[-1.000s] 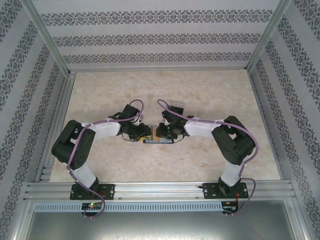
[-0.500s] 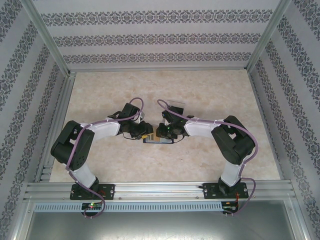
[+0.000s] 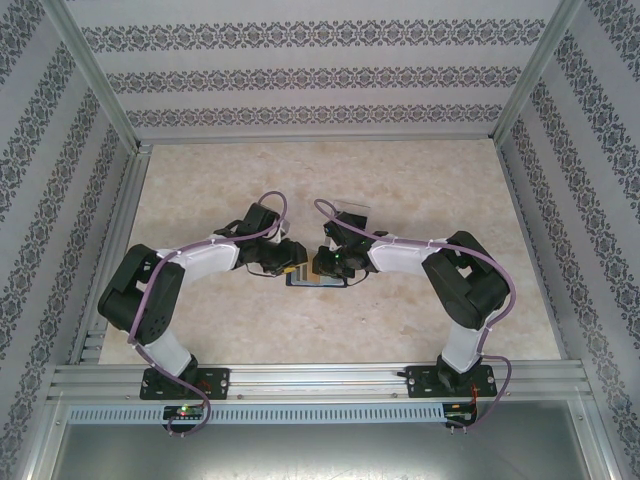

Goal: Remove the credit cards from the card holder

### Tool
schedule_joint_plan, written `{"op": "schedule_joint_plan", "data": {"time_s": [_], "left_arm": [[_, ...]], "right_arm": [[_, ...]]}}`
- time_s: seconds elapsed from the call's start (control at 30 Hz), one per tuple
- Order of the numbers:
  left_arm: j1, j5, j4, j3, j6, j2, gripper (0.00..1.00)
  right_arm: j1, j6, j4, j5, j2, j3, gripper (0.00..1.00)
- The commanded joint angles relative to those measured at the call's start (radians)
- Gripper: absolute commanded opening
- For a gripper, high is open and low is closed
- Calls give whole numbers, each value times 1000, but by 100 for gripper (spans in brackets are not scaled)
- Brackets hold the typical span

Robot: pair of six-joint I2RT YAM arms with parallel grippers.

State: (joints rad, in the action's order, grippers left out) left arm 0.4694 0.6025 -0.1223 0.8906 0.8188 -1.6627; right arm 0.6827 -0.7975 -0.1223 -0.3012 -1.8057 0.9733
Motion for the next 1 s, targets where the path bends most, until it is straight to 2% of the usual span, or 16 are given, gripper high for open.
{"op": "schedule_joint_plan", "data": {"time_s": [0.0, 0.3, 0.67, 0.97], "left_arm": [[11, 37, 40, 19, 2, -25, 37], [11, 24, 17, 21, 1, -50, 36], [7, -76, -21, 5, 4, 8, 36], [10, 5, 17, 13, 7, -55, 36]], "right_arm": [[-5, 14, -16, 4, -20, 4, 20], [-6, 14, -16, 2, -22, 7, 19], [-7, 14, -14, 0, -26, 8, 19], [-7, 11, -14, 1, -24, 5, 19]]}}
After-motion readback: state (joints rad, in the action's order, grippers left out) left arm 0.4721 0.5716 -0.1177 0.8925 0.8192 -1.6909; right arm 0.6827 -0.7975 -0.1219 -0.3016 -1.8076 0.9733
